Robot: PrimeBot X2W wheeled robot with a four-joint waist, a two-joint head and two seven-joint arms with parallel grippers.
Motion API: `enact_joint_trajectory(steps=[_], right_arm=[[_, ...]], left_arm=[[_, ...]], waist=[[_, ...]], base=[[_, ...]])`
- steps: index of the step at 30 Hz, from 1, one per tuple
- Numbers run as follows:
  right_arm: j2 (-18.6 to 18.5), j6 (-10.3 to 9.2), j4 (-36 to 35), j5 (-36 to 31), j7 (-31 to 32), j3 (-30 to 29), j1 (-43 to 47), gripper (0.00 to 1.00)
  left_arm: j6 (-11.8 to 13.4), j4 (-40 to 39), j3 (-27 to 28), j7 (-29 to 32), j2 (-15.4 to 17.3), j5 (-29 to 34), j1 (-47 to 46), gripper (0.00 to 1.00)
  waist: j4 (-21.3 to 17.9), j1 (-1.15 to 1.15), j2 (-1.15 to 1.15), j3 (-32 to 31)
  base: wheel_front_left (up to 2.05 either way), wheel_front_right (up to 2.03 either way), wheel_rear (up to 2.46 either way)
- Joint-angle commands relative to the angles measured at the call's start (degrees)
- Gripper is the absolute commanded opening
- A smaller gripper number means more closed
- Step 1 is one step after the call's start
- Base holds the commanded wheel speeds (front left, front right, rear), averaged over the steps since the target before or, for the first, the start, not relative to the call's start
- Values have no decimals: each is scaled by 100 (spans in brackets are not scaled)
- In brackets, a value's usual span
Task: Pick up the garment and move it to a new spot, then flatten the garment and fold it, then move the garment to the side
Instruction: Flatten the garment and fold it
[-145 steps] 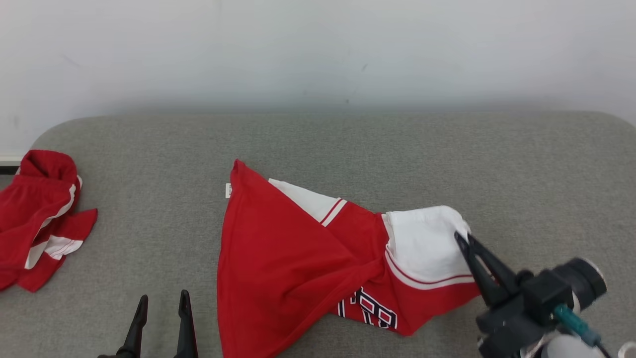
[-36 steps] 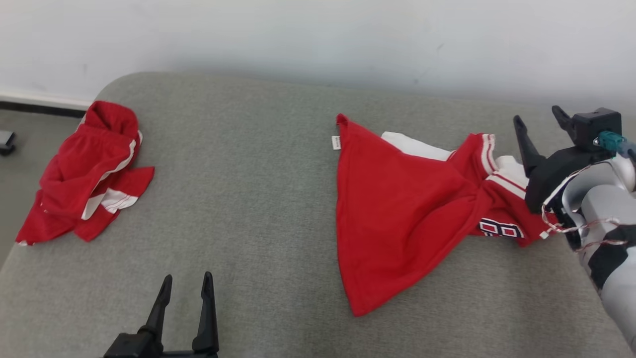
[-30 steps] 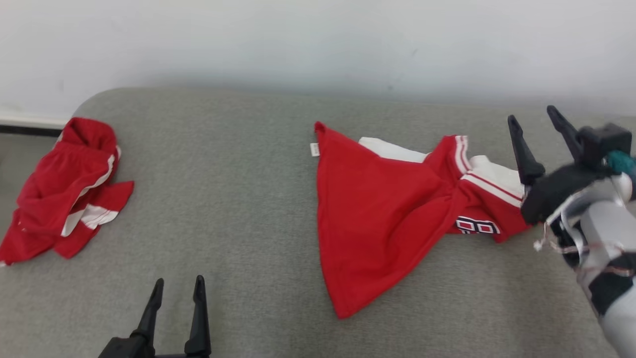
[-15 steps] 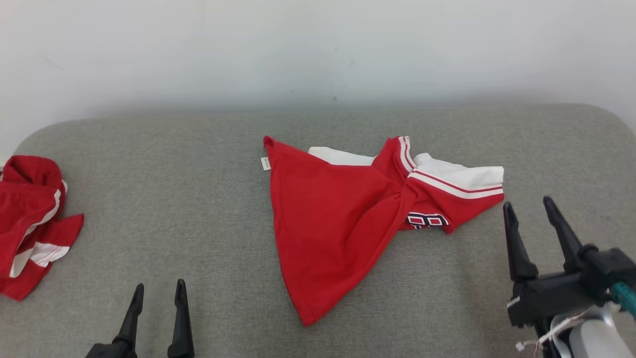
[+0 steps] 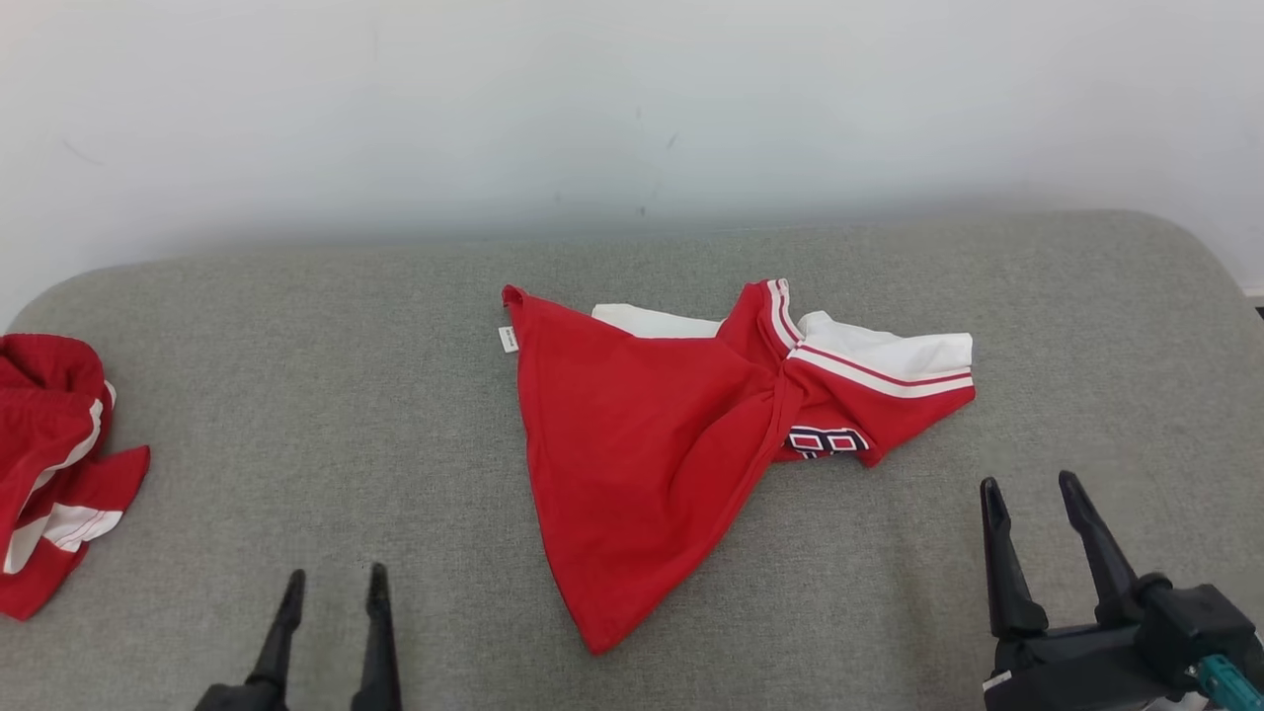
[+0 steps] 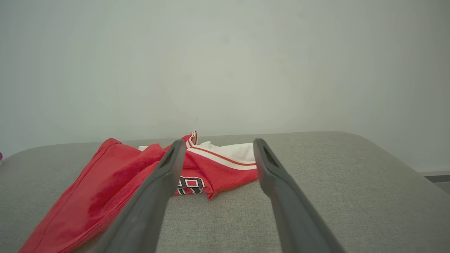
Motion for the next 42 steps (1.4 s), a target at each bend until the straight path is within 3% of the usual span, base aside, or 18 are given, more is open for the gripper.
enact_joint_trajectory(steps=[1, 9, 20, 33, 34, 35, 36, 37, 42], right_arm=[[41, -14, 24, -3, 0, -20, 101, 100], [106, -14, 102, 27, 0, 61, 76, 100], [149, -14, 171, 70, 0, 157, -65, 100], [175, -14, 188, 106, -1, 99, -159, 100], [180, -14, 180, 105, -1, 87, -153, 100], [190, -14, 173, 95, -1, 66, -143, 100], [200, -14, 170, 76, -1, 47, -135, 100], [206, -14, 170, 69, -1, 47, -143, 100], [220, -14, 178, 70, -1, 47, -145, 100]], left_arm=[[-40, 57, -94, -19, -1, 4, 56, 100], [-192, 499, -956, -19, 1, 122, -244, 100], [-288, 1622, -2217, -19, 8, 263, -851, 100], [-216, 2834, -2266, -19, 75, 535, -1469, 100], [-196, 2918, -2278, -19, 82, 565, -1500, 83], [-187, 2958, -2272, -19, 80, 579, -1538, 36], [-174, 2998, -2285, -19, 81, 614, -1578, 9], [-173, 3034, -2288, -19, 77, 631, -1587, 0], [-79, 2809, -2156, -20, 109, 611, -1647, 0]], waist=[[11, 1, 0, -13], [-54, 1, 0, 20], [-430, 1, 0, 206], [-717, 1, 0, 447], [-711, 1, 0, 451], [-698, 1, 0, 452], [-677, 1, 0, 454], [-651, 1, 0, 452], [-482, 1, 0, 383]], base=[[0, 0, 0], [0, 0, 0], [0, 0, 0], [0, 0, 0], [0, 0, 0], [0, 0, 0], [0, 0, 0], [0, 0, 0], [0, 0, 0]])
